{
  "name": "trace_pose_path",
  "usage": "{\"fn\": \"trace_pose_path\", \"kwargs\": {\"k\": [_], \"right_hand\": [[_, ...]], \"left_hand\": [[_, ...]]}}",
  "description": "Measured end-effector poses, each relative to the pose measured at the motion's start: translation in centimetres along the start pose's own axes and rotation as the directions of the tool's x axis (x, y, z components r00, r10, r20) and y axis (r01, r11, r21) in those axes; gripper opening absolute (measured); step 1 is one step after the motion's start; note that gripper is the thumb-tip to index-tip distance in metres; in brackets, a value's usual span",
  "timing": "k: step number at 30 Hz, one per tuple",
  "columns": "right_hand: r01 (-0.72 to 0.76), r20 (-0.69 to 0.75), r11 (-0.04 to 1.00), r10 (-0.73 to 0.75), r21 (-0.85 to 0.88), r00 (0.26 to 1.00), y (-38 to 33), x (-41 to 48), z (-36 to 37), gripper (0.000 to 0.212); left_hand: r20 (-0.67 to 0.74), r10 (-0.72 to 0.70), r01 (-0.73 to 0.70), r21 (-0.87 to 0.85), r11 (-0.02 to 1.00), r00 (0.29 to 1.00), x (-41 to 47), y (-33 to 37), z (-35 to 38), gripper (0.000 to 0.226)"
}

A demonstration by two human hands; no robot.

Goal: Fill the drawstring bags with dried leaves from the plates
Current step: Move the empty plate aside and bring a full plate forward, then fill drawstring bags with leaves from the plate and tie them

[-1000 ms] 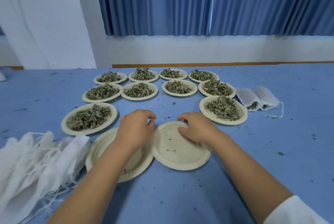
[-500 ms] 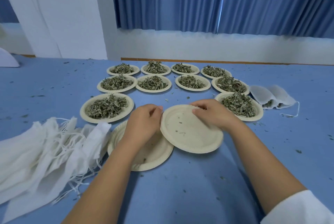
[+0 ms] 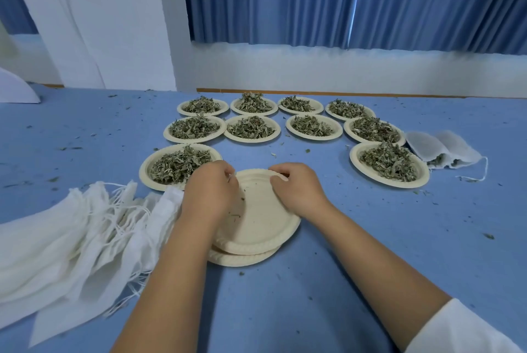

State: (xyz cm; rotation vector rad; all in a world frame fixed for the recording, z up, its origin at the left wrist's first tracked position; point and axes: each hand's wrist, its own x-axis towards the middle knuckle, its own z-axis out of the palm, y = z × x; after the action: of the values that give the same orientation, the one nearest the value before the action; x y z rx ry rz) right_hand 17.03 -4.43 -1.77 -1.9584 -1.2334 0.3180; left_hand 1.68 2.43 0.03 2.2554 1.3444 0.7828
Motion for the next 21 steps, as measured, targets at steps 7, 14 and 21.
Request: {"fn": "trace_pose_path", "kwargs": {"k": [7, 14, 21], "right_hand": [[-0.013, -0.003, 0.996, 0.013, -0.084, 1.0, -0.2, 0.1, 1.4, 0.027], [0.048, 0.085, 0.975, -0.03, -0.216, 0.996, 0.1, -0.7, 2.7, 0.028], [-0.02, -0.038, 0.989, 0.015, -0.146, 0.999, 1.4, 2.1, 0.6, 0.024]], "left_hand": [[0.004, 0.002, -0.002, 0.03, 1.0, 1.0, 0.1, 0.1, -0.1, 0.031], [0.041, 0.038, -0.04, 0.034, 0.999, 0.998, -0.1, 0.3, 0.7, 0.031], [0.098, 0.103, -0.105, 0.013, 0.994, 0.99, 0.2, 2.0, 1.9, 0.029]]}}
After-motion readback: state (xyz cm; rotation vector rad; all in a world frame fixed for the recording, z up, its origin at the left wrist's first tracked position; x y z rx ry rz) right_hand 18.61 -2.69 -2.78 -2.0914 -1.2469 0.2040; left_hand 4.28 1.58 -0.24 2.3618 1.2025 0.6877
